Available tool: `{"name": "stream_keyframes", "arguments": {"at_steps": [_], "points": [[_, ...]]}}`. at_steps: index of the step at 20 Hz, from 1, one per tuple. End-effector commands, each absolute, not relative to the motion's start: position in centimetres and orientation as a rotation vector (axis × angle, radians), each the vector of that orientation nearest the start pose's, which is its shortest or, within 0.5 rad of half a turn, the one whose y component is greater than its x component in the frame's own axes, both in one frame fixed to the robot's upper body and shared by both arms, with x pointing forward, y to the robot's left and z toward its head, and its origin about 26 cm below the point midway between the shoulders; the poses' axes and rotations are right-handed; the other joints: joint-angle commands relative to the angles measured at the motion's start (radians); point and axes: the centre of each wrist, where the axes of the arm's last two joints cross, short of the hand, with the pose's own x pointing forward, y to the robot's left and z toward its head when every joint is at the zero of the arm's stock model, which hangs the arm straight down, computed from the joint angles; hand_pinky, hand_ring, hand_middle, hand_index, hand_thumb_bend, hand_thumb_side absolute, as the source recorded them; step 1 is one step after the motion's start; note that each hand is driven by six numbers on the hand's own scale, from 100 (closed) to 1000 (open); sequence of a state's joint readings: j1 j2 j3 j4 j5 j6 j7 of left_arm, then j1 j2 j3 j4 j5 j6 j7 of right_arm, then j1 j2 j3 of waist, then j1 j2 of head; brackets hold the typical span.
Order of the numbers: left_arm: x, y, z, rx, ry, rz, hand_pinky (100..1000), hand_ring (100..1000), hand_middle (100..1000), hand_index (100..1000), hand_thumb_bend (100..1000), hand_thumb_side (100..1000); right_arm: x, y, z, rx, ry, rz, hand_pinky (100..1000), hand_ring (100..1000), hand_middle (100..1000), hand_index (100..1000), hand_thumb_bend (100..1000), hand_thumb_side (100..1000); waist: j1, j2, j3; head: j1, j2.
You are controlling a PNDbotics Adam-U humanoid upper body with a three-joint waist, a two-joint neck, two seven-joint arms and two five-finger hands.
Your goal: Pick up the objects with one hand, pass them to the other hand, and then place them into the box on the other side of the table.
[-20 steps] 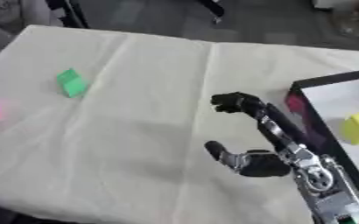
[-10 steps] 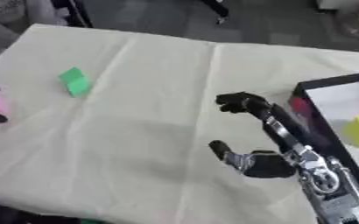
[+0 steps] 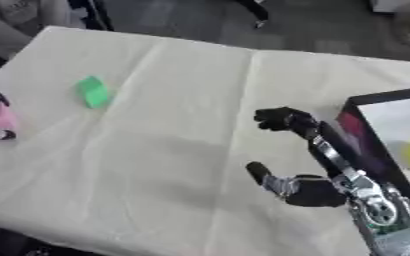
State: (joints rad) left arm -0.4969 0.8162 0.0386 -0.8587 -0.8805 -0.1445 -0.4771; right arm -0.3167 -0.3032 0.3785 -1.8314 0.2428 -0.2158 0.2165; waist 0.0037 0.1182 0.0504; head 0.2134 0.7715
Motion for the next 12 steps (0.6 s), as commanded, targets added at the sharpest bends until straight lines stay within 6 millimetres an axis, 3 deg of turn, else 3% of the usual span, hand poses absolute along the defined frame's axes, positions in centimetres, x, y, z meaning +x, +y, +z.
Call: {"name": "stream_keyframes", "arguments": {"at_steps": [1, 3, 7, 12], "points": [[35.4, 52.6, 13.6, 0.952, -0.700, -1.234, 833, 683, 674, 818, 438, 192, 30.5, -17.1, 14.0, 0.091, -2.195, 1.099, 819, 790, 789, 879, 329, 447, -0.009, -0.014, 0.001, 0.003, -0.002], [35.4, 52.7, 13.9, 0.953, -0.706, -1.233, 824, 660, 648, 800, 363, 108, 30.5, -17.1, 13.9, 0.091, -2.194, 1.099, 819, 790, 789, 879, 328, 448, -0.009, -0.015, 0.001, 0.002, -0.002], [35.3, 52.7, 15.0, 0.968, -0.735, -1.227, 783, 584, 561, 740, 213, 100, 30.5, -17.1, 13.8, 0.093, -2.191, 1.099, 819, 789, 789, 879, 326, 448, -0.006, -0.015, 0.002, -0.002, -0.002], [35.2, 52.5, 17.3, 1.041, -0.807, -1.202, 717, 483, 442, 643, 155, 100, 30.5, -17.2, 13.7, 0.093, -2.187, 1.099, 819, 790, 789, 879, 323, 449, -0.003, -0.016, 0.002, -0.012, -0.002]]}}
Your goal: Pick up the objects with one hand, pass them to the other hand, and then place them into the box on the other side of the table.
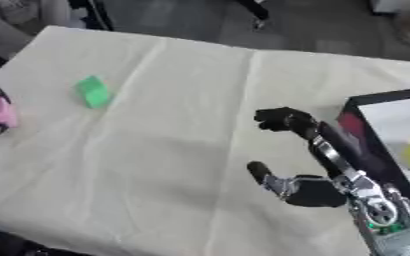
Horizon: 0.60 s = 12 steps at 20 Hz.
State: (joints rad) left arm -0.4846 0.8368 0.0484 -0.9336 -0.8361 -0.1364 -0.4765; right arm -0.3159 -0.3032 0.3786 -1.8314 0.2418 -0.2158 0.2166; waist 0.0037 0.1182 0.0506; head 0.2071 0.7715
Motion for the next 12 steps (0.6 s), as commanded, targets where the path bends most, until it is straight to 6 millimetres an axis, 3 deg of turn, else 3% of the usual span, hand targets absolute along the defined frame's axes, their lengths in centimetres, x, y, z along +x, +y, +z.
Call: {"name": "stream_keyframes", "arguments": {"at_steps": [1, 7, 12], "points": [[35.1, 52.4, 17.9, 1.058, -0.829, -1.197, 716, 478, 434, 637, 150, 100, 30.5, -17.2, 13.7, 0.093, -2.187, 1.099, 819, 789, 789, 879, 323, 449, -0.001, -0.016, 0.001, -0.008, -0.002], [35.3, 49.5, 21.7, 1.143, -1.066, -1.209, 702, 454, 403, 603, 132, 100, 30.5, -17.2, 13.8, 0.091, -2.190, 1.101, 819, 788, 787, 878, 322, 448, 0.002, -0.021, 0.000, -0.044, -0.002], [35.7, 43.9, 23.3, 1.070, -1.392, -1.243, 704, 452, 398, 592, 111, 100, 30.3, -17.0, 14.3, 0.090, -2.211, 1.120, 819, 789, 786, 880, 333, 442, -0.002, -0.028, -0.006, -0.083, -0.002]]}}
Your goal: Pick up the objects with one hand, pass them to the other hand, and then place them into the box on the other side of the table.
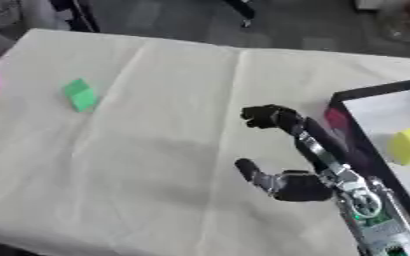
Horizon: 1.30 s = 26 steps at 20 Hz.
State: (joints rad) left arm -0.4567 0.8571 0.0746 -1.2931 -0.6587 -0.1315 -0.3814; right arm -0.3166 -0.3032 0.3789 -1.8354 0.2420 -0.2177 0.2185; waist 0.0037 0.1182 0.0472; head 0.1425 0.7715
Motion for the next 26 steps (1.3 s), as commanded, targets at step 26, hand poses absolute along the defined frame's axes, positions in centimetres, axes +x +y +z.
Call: {"name": "stream_keyframes", "arguments": {"at_steps": [26], "points": [[34.8, 20.4, 21.0, -0.005, -2.092, -1.447, 701, 442, 383, 562, 100, 100, 29.2, -14.5, 22.4, 0.121, -2.600, 1.271, 855, 865, 851, 915, 453, 427, -0.046, -0.041, -0.003, -0.116, -0.002]]}}
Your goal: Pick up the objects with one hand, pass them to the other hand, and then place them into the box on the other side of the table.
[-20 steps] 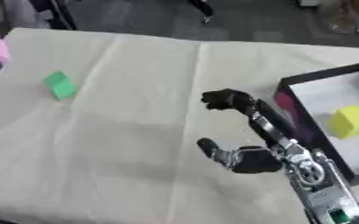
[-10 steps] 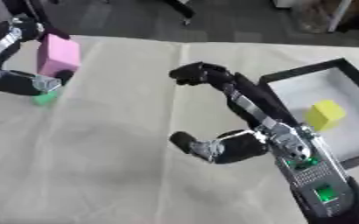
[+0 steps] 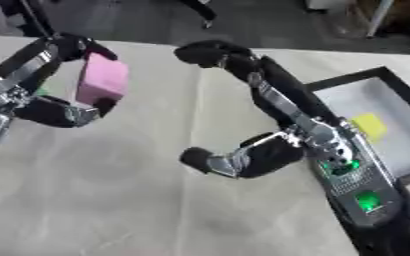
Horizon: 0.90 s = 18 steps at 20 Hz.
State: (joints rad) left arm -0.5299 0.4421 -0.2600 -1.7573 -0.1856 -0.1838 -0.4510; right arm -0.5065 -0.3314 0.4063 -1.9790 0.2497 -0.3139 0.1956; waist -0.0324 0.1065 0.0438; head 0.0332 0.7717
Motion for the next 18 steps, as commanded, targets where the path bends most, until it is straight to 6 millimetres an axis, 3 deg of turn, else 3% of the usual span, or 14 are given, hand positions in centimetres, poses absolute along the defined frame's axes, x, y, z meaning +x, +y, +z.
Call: {"name": "stream_keyframes", "arguments": {"at_steps": [1, 18], "points": [[34.8, 19.9, 21.2, -0.032, -2.088, -1.475, 702, 442, 383, 562, 100, 100, 29.2, -14.3, 22.6, -0.147, 3.022, -1.493, 855, 865, 851, 915, 448, 425, -0.010, -0.028, 0.001, -0.008, -0.002], [34.3, 16.6, 23.3, -0.341, -2.005, -1.634, 718, 454, 393, 570, 100, 100, 29.0, -12.8, 24.8, 0.078, 2.611, -1.514, 861, 878, 868, 924, 407, 370, -0.002, -0.020, -0.005, -0.017, -0.002]]}}
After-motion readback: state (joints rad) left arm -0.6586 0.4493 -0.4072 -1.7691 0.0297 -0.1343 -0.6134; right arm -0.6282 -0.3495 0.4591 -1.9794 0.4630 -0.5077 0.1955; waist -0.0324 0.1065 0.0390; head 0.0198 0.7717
